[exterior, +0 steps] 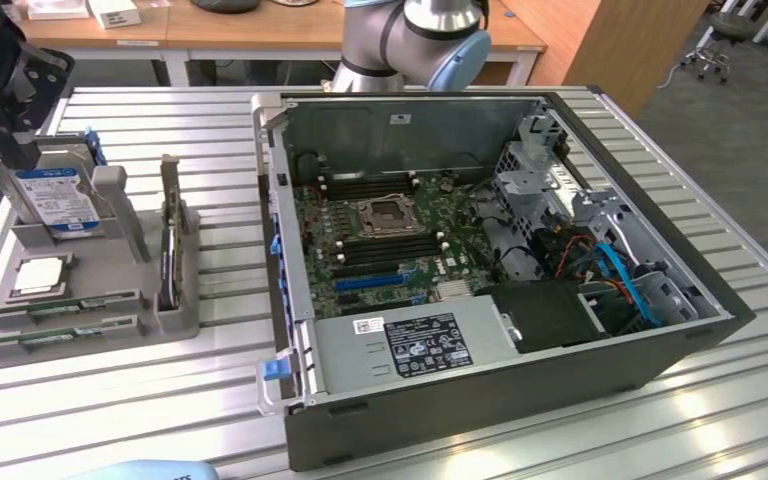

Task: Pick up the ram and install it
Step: 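Reach for the ram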

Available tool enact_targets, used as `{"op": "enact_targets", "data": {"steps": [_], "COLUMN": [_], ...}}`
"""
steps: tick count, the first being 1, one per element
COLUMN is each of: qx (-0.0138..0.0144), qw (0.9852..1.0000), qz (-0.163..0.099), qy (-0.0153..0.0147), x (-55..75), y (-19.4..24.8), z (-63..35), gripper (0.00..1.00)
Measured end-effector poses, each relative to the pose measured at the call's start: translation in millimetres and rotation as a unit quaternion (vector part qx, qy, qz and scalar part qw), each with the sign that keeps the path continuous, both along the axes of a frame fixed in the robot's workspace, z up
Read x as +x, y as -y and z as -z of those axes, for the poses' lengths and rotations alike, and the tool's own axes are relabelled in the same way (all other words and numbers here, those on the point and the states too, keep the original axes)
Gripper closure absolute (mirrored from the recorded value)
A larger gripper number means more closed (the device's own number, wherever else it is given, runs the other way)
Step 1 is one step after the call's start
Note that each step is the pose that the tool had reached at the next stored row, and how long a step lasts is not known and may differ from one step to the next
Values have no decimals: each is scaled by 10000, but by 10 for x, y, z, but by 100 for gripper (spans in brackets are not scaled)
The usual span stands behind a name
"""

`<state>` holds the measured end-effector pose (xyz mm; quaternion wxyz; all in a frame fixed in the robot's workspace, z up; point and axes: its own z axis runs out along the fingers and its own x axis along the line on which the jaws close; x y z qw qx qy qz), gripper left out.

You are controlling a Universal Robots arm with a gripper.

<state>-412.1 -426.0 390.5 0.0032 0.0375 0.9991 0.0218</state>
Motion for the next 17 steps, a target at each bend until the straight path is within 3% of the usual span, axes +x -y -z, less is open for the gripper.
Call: {"op": "enact_targets", "data": {"steps": [11, 17], "qx": [-1, 0], "qw": [10000, 10000], "qz": [1, 1], "qy": [-1, 0], "x": [7, 8], "y": [55, 59], "z": [23, 29], "gripper": [90, 90]}}
